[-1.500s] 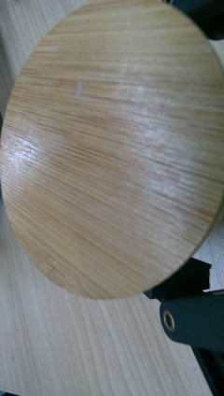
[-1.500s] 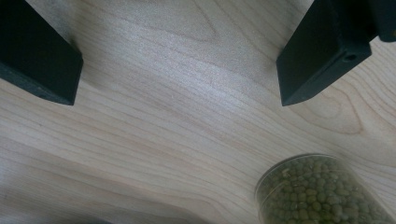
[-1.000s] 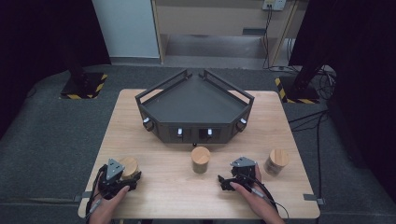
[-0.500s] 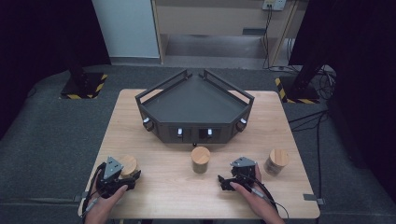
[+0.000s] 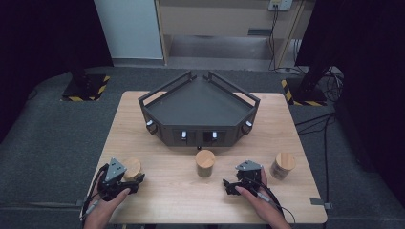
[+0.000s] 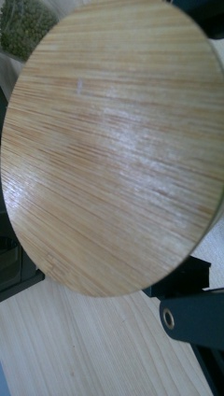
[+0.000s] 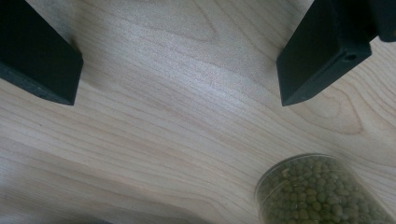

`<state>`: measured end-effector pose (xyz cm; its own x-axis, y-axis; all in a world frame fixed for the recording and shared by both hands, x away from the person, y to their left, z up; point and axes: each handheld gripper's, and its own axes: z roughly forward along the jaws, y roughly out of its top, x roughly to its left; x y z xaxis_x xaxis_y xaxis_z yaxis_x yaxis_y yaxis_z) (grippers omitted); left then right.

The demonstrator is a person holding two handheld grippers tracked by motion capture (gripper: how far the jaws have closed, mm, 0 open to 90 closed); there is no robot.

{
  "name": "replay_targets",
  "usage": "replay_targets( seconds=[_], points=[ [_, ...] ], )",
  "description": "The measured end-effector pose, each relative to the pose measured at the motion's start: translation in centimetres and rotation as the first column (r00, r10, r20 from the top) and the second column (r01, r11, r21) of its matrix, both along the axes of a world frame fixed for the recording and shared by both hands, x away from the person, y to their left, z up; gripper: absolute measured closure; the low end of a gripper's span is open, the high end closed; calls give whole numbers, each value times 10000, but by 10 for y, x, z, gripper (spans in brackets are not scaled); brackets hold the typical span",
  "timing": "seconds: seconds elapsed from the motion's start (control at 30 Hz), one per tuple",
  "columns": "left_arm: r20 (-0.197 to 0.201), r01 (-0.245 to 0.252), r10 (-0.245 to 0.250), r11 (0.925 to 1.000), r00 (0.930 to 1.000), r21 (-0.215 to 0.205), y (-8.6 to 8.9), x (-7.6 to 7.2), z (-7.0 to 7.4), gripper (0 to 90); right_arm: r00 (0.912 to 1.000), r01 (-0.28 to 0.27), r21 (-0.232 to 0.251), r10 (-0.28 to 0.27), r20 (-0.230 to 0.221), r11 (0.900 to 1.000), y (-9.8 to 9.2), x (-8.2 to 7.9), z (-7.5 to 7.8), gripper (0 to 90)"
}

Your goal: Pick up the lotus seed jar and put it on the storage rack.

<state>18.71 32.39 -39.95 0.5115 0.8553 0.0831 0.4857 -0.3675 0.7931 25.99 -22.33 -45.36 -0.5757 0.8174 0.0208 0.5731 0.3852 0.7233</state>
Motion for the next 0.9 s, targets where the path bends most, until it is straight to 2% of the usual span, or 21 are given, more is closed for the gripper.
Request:
replay_targets(
  seconds=[0.4, 0.57, 0.77, 0.9],
  points=[
    [-54, 232, -231, 9994, 9997, 245, -5, 11, 11, 245, 10000, -3, 0, 3, 1, 10000, 0, 0, 0, 4],
    [-107, 335, -333, 9991, 9994, 254, -7, 18, 15, 245, 10000, -1, 1, 1, -1, 10000, 0, 0, 0, 4],
    [45, 627, -627, 9980, 9980, 127, -6, 26, 21, 244, 10000, -3, 2, 3, 0, 10000, 0, 0, 0, 4],
    [-6, 743, -744, 9970, 9972, 201, -6, 33, 25, 245, 10000, -3, 1, 3, -2, 10000, 0, 0, 0, 4]
  ],
)
